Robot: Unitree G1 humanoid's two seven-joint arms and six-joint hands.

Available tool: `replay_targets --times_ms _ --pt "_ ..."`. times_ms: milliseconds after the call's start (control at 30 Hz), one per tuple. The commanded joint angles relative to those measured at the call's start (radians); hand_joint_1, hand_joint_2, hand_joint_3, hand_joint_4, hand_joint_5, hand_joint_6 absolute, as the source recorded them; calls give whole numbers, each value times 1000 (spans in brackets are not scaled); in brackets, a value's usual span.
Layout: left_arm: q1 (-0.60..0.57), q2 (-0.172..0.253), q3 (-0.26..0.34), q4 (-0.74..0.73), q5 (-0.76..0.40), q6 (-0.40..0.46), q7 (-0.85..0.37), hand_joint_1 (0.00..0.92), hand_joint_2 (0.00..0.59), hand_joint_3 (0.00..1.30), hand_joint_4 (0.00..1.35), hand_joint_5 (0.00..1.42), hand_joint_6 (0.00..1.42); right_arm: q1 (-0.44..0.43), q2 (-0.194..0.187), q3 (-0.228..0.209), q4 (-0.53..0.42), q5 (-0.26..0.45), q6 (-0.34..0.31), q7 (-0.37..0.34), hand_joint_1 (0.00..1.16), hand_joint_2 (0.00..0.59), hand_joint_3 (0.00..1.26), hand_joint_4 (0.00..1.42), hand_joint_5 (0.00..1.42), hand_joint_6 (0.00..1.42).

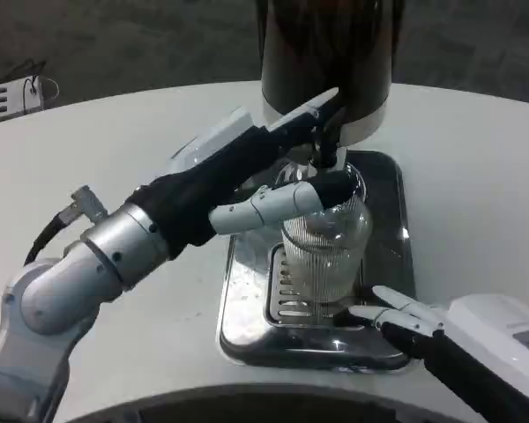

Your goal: Grasp the cup under the faucet to collect the drink, then remove the cup.

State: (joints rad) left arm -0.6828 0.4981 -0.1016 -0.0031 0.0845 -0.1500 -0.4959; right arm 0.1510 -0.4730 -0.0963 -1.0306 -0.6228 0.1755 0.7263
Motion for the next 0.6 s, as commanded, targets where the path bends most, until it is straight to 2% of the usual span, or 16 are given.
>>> replay_targets --times_ms 33,600 --pt "-8 18 -46 45 58 -20 -33 0 64 60 9 141 219 -1 -6 5 -1 14 10 -5 552 481 178 52 147 132" --pt "-40 47 -87 22 206 -94 -16 0 67 61 7 128 191 -11 -5 12 23 34 39 -14 542 486 178 52 147 136"
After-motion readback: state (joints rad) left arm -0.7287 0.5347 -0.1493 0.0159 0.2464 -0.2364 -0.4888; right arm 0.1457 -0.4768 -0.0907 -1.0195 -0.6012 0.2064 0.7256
